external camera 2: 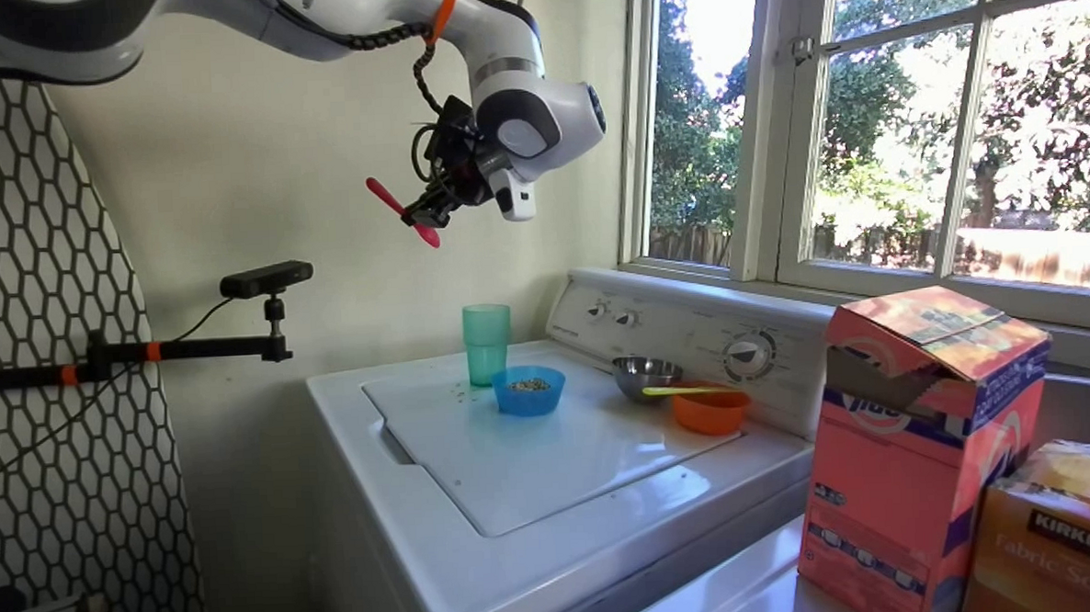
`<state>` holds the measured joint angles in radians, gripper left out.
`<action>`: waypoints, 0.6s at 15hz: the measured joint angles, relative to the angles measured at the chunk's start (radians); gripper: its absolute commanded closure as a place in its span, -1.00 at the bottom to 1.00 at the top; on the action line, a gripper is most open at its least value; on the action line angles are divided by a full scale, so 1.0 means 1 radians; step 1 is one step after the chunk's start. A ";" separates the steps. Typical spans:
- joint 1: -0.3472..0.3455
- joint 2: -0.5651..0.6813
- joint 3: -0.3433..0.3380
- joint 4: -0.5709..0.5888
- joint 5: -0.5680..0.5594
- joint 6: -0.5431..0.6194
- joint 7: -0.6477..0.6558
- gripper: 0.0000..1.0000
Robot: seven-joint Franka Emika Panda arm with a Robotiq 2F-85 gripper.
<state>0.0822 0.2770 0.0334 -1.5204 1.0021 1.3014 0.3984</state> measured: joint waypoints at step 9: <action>-0.015 0.156 -0.005 0.093 0.042 -0.038 0.226 0.92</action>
<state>0.0672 0.4329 0.0287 -1.4278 1.0443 1.2634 0.6249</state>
